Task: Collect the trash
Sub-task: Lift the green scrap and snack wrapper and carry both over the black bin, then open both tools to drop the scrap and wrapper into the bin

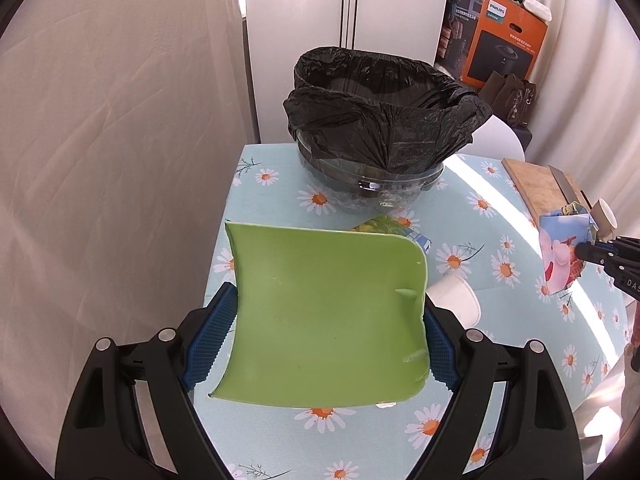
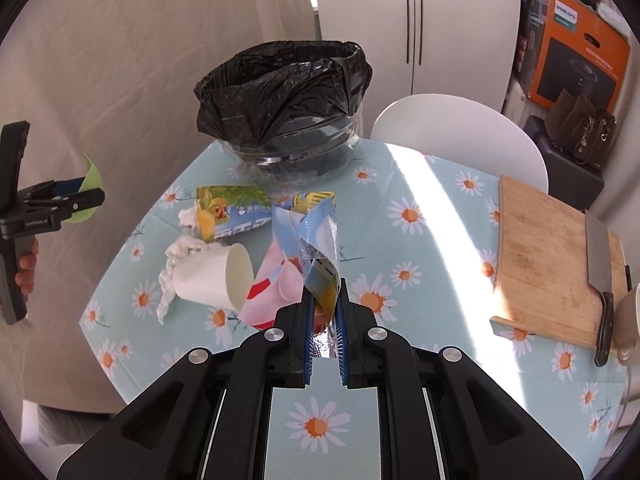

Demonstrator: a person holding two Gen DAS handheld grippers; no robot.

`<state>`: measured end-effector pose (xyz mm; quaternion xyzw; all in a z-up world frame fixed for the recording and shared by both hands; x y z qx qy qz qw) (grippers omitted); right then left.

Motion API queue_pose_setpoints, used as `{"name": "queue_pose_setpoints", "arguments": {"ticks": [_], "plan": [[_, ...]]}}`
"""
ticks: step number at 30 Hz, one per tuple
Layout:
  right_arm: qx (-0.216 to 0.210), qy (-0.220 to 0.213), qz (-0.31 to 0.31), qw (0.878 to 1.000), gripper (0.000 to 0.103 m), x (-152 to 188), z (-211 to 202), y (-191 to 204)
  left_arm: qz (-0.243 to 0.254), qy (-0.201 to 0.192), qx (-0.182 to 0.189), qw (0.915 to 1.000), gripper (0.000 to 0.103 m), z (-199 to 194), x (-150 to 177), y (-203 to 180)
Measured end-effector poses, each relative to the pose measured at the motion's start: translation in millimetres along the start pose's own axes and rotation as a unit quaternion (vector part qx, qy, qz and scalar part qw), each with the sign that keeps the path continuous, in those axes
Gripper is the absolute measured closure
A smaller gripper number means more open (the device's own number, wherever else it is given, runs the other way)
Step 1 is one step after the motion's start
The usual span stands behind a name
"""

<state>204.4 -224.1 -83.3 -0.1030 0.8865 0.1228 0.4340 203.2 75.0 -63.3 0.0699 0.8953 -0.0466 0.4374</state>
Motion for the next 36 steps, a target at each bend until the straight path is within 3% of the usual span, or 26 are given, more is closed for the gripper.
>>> {"name": "queue_pose_setpoints", "arguments": {"ticks": [7, 18, 36], "plan": [[0.018, -0.034, -0.007, 0.999, 0.094, -55, 4, -6, 0.008, -0.021, 0.039, 0.9990, 0.020, 10, -50, 2], [0.045, -0.066, -0.033, 0.996, 0.094, -140, 25, -14, 0.063, -0.036, 0.073, 0.9947, 0.020, 47, -124, -18], [0.024, -0.044, -0.073, 0.996, 0.094, -210, 112, 14, 0.144, 0.005, 0.144, 0.9790, 0.020, 162, -174, -32]]}}
Point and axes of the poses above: each gripper's, at about its wrist camera, not at the fingertips, and z roughly the way its jaws point, y to its left, x to its underside, the point moved 3 cm from there along z, roughly the way its jaws point, and after that the axes turned 14 degrees about -y, right-handed, at the moved point
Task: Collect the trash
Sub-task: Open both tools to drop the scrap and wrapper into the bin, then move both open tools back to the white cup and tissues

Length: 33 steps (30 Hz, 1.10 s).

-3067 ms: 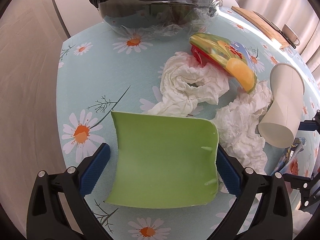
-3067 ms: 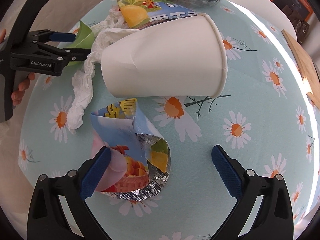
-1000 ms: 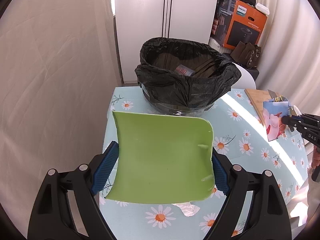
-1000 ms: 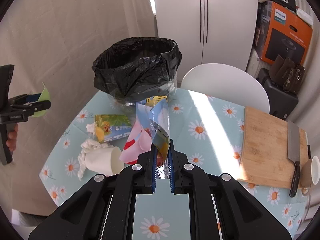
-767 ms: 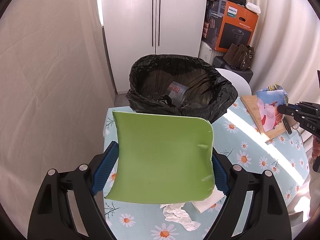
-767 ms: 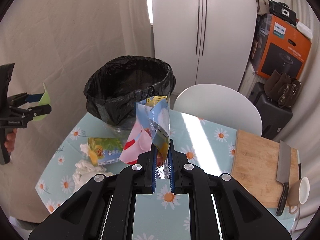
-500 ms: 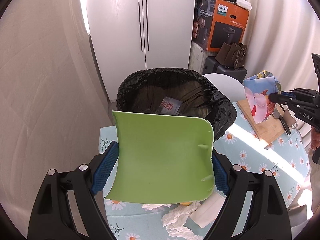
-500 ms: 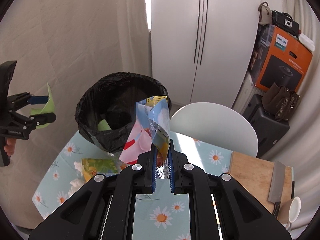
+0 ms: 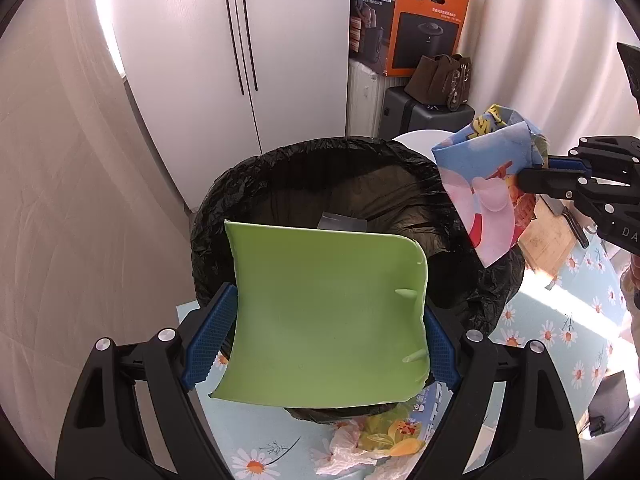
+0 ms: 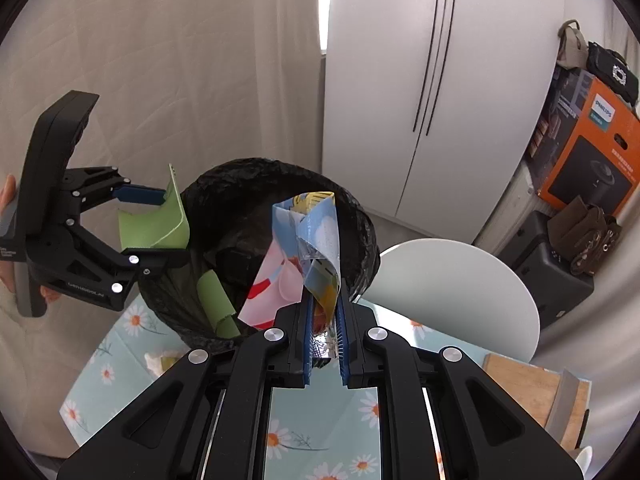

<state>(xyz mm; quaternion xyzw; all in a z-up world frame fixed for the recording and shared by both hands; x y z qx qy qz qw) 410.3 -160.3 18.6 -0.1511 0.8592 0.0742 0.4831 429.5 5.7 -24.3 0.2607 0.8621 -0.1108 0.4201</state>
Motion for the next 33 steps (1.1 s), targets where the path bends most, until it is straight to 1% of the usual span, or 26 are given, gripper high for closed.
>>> {"name": "queue_pose_setpoints", "arguments": {"ticks": [2, 5, 7, 8, 10, 14, 17, 18, 19, 20, 21, 22, 23, 25, 28, 30, 33], "plan": [[-0.001, 0.006, -0.005, 1.000, 0.094, -4, 12, 1, 0.009, 0.006, 0.014, 0.9998, 0.020, 10, -3, 1], [-0.003, 0.015, -0.010, 1.000, 0.094, -7, 29, 2, 0.035, 0.016, 0.030, 0.9988, 0.020, 23, -4, -1], [-0.002, 0.021, -0.012, 1.000, 0.094, -7, 40, 3, 0.056, 0.022, 0.028, 0.9978, 0.020, 32, -4, -1], [-0.005, 0.024, -0.012, 1.000, 0.094, -6, 44, 4, 0.062, 0.029, 0.035, 0.9970, 0.020, 36, -3, -1], [-0.007, 0.030, -0.010, 0.999, 0.094, -5, 54, 5, 0.079, 0.033, 0.038, 0.9956, 0.020, 44, 0, -3], [-0.011, 0.040, -0.009, 0.999, 0.093, 0, 70, 4, 0.084, 0.040, 0.052, 0.9943, 0.020, 55, 3, -4], [-0.007, 0.036, -0.015, 0.999, 0.090, 1, 74, 6, 0.098, 0.032, 0.036, 0.9941, 0.019, 56, 5, -4], [-0.003, 0.029, -0.020, 0.999, 0.085, 0, 73, 5, 0.101, 0.028, 0.033, 0.9940, 0.019, 55, 5, -4], [0.000, 0.024, -0.022, 0.999, 0.071, -1, 71, 5, 0.101, 0.023, 0.029, 0.9941, 0.014, 53, 6, -4], [0.006, 0.019, -0.021, 1.000, 0.062, -2, 68, 5, 0.102, 0.020, 0.023, 0.9943, 0.011, 50, 6, -4], [0.018, 0.008, -0.021, 1.000, 0.042, -4, 63, 4, 0.104, 0.011, 0.014, 0.9945, 0.011, 46, 6, -4], [0.029, -0.007, -0.020, 0.999, 0.034, -6, 56, 3, 0.102, -0.001, 0.007, 0.9948, 0.009, 40, 4, -4], [0.033, -0.018, -0.016, 0.999, 0.033, -8, 50, 2, 0.096, -0.013, 0.005, 0.9953, 0.006, 32, 3, -4], [0.037, -0.030, 0.000, 0.999, 0.026, -11, 40, -2, 0.083, -0.037, 0.006, 0.9958, 0.006, 17, -1, -5], [0.047, -0.038, 0.005, 0.998, 0.020, -12, 28, -4, 0.062, -0.065, -0.001, 0.9960, 0.006, -2, -4, -6], [0.057, -0.043, -0.001, 0.997, 0.018, -11, 18, -4, 0.048, -0.075, -0.007, 0.9961, 0.006, -14, -3, -6], [0.065, -0.050, -0.011, 0.997, 0.015, -7, 5, -1, 0.033, -0.085, -0.028, 0.9954, 0.006, -30, 1, -5]]}}
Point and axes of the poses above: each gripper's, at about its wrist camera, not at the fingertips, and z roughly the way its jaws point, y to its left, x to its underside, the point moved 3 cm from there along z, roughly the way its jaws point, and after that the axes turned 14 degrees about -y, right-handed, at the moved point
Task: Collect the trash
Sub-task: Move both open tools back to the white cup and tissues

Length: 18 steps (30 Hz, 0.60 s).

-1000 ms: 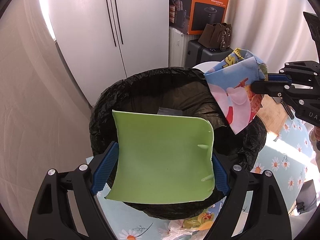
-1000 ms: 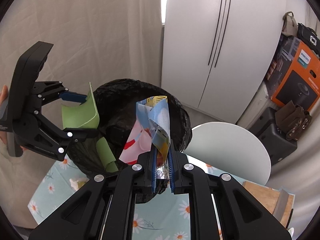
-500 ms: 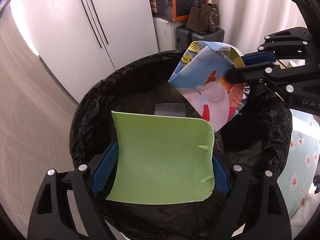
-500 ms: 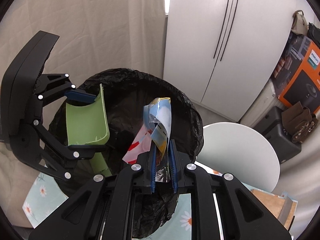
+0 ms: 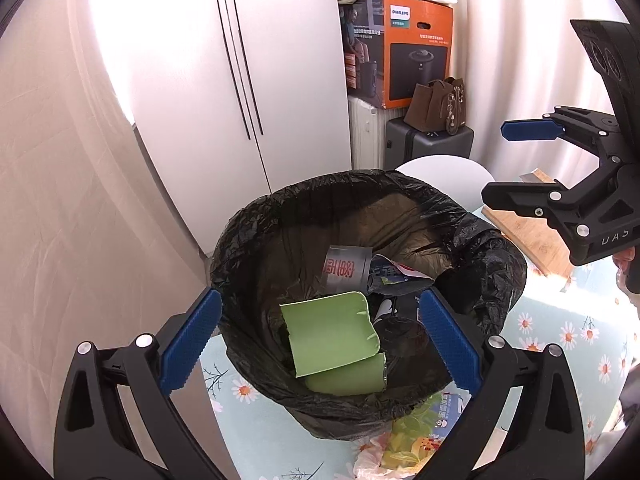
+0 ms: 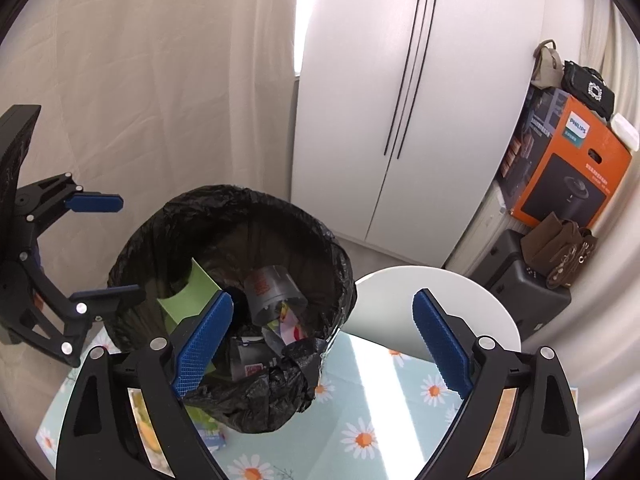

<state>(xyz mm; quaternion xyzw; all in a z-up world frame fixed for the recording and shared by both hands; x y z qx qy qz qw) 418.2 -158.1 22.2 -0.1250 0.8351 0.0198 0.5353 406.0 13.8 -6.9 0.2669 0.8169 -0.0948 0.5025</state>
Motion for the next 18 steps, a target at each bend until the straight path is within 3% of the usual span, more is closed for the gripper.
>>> {"name": "queue_pose_setpoints", "arguments": {"ticks": [18], "plan": [[-0.018, -0.005, 0.001, 1.000, 0.014, 28, -61, 14, -0.051, 0.016, -0.086, 0.9949, 0.006, -94, 49, -5]]}}
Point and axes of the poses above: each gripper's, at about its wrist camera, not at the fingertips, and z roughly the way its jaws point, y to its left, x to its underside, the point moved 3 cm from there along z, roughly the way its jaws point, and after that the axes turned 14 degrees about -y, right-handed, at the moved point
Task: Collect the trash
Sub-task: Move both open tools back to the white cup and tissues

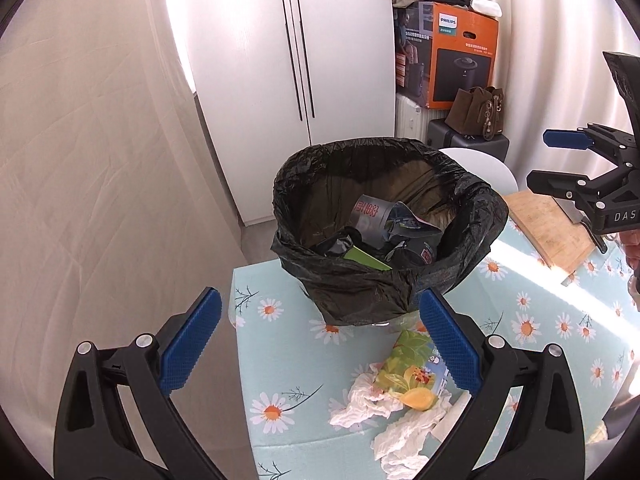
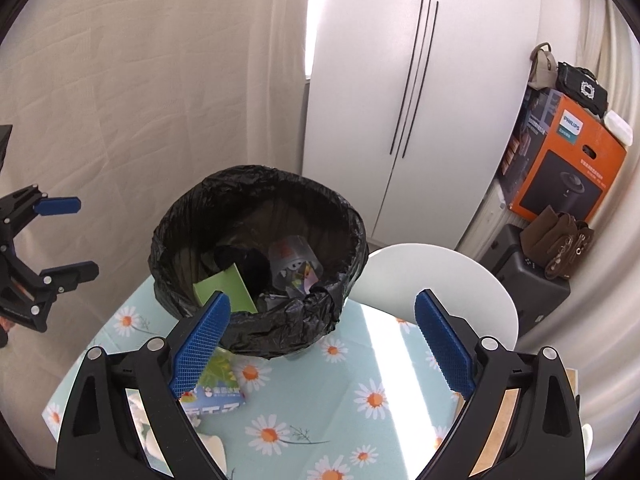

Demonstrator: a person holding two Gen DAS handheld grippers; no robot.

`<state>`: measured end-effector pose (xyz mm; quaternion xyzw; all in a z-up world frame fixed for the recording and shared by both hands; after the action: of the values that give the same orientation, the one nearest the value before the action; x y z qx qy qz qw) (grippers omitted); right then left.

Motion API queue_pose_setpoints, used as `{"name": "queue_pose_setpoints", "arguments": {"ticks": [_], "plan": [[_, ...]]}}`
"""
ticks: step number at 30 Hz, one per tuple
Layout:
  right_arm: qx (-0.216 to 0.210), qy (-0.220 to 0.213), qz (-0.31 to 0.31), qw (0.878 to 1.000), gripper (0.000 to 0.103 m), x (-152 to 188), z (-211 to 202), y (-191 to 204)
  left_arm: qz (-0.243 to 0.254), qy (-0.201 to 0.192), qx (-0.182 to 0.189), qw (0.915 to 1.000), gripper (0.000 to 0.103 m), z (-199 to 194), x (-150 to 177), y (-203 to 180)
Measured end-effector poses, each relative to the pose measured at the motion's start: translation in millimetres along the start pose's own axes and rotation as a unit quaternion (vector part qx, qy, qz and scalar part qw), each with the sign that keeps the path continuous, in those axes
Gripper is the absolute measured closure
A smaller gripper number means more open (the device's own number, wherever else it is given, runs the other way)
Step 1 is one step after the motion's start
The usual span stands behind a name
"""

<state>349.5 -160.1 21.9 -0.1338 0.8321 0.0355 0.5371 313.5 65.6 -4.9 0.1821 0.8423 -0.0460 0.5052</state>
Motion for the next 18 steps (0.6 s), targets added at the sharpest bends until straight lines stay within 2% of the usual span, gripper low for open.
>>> {"name": "queue_pose_setpoints", "arguments": {"ticks": [10, 18], "plan": [[-0.025, 0.015, -0.014, 0.999, 0.014, 27, -26, 19, -0.033, 0.017, -0.028, 0.9989, 0.006, -37, 37, -5], [-0.053, 0.037, -0.023, 0.998, 0.014, 56, -41, 33, -0.059, 0.035, -0.036, 0.9970, 0.006, -59, 72, -16]]}}
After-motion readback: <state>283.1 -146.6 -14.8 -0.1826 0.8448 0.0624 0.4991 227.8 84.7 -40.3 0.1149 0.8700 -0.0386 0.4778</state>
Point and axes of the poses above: each gripper's, at about its wrist camera, not at the fingertips, and z roughly the way its jaws point, y to its left, x to its underside, the point moved 3 cm from there along z, roughly the way its jaws point, and after that the axes turned 14 degrees about -y, right-handed, at the moved point
